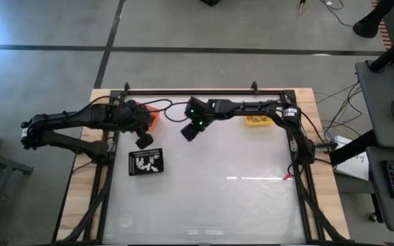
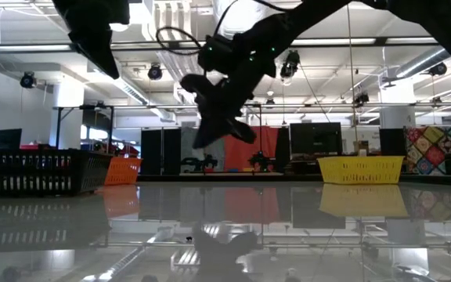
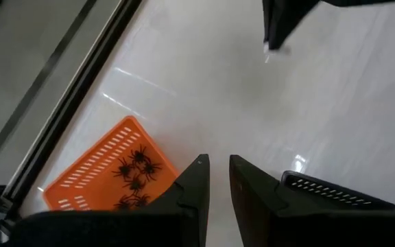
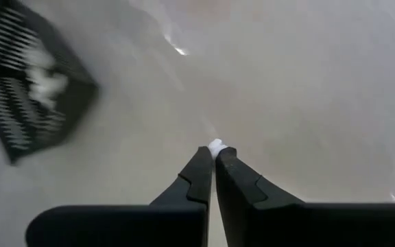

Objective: Sort Halloween decoration
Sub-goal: Put the white skeleton toy into the black bin

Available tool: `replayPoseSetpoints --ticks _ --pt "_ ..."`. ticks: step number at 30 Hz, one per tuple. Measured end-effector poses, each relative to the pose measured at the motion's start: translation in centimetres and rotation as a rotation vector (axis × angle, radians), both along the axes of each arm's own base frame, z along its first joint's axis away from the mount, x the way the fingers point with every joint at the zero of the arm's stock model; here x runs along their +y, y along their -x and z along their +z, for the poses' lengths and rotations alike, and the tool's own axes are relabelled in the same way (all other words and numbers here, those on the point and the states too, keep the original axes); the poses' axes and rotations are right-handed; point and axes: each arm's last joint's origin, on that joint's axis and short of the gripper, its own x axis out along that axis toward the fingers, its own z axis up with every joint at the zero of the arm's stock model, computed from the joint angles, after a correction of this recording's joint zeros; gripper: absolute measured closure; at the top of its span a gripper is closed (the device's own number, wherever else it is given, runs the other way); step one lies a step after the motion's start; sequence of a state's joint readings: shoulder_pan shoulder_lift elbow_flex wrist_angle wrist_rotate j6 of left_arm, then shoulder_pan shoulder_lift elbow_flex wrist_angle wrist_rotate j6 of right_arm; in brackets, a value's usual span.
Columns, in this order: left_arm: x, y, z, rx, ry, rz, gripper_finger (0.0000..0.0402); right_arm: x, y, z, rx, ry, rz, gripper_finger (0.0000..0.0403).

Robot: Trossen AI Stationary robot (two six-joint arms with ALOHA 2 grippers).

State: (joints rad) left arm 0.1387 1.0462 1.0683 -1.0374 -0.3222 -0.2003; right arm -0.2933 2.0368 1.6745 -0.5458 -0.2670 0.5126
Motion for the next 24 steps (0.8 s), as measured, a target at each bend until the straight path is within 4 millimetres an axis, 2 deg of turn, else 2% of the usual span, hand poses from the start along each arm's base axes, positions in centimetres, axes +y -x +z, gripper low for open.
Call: replayPoseSetpoints --ticks 8,16,24 --pt "0.0 0.0 0.0 -0.029 0.033 0.061 0.0361 3.0 -2.1 1.0 -0.174 0.040 0.075 0.0395" --pt "0.3 0.1 0.1 -0.024 -0.038 0.114 0.0361 4.4 -3.4 2.2 -0.348 0.034 0.146 0.0394" --pt "0.5 0.1 0.1 -0.048 -0.025 0.165 0.0361 6.1 -4.4 2.9 -0.466 0.062 0.211 0.0394"
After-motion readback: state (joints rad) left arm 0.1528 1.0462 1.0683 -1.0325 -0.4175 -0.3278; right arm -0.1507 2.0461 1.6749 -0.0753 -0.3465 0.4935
